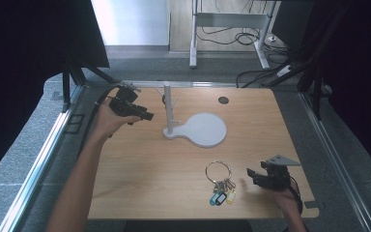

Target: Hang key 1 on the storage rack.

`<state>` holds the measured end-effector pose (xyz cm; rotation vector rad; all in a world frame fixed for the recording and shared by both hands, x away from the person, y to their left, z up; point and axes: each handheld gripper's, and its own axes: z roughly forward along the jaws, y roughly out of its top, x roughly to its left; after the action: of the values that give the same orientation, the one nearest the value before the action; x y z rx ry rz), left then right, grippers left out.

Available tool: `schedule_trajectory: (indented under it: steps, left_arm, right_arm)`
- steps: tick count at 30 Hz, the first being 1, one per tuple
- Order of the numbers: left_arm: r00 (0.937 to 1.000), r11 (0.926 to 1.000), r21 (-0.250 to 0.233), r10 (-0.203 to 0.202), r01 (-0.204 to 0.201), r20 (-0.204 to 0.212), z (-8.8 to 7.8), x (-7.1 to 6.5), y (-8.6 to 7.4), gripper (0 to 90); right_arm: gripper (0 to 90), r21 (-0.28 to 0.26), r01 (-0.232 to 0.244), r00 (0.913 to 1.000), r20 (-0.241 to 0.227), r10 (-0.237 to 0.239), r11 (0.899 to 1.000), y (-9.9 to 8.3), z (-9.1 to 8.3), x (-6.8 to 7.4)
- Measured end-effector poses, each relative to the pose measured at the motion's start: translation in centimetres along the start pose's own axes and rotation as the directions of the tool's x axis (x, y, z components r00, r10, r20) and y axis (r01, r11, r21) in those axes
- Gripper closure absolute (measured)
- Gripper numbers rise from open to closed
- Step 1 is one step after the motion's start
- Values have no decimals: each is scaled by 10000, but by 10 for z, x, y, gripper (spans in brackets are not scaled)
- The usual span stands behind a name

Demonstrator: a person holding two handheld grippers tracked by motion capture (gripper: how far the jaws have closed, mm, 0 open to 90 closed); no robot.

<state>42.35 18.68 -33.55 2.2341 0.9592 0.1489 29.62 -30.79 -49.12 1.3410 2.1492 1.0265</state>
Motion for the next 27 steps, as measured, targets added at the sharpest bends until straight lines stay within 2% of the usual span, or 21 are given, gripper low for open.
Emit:
schedule_trajectory:
  steps: [1, 3, 6, 7, 13, 19, 21, 24, 27]
  left_arm:
    - [10000, 9999, -115, -81, 81, 5, -3, -4, -2, 543]
    - [9999, 9998, -201, 98, -98, 25, -9, -9, -8, 538]
    - [9992, 9993, -353, 125, -112, 368, -14, -18, -17, 526]
    - [9985, 9990, -354, 288, -272, 464, -16, -23, -23, 521]
    - [9990, 9979, -525, 403, -391, 215, -20, -38, -48, 515]
    - [9984, 9980, -303, 560, -559, 24, -18, -44, -73, 512]
    - [9985, 9983, -238, 542, -540, 65, -16, -45, -81, 510]
    - [9989, 9987, -168, 477, -477, -11, -13, -46, -94, 509]
    - [9987, 9988, -68, 493, -492, 130, -11, -48, -104, 501]
  right_arm:
    - [327, 23, 71, 10000, -20, -71, 10000, 1, 0, 1]
    - [327, 43, 210, 9998, -60, -210, 9998, 4, 0, 2]
    - [329, 31, 242, 9996, -135, -241, 9997, 7, -2, 3]
    - [327, 35, 252, 9995, -181, -251, 9997, 9, -3, 4]
    - [314, 41, 473, 9975, -521, -470, 9989, 14, -6, 8]
    - [310, 346, 910, 9919, -918, -875, 9953, 13, -5, 14]
    - [315, 327, 951, 9913, -942, -917, 9949, 13, -6, 14]
    - [324, 154, 774, 9923, -979, -755, 9969, 16, -8, 12]
    - [324, 198, 895, 9912, -994, -871, 9958, 19, -8, 12]
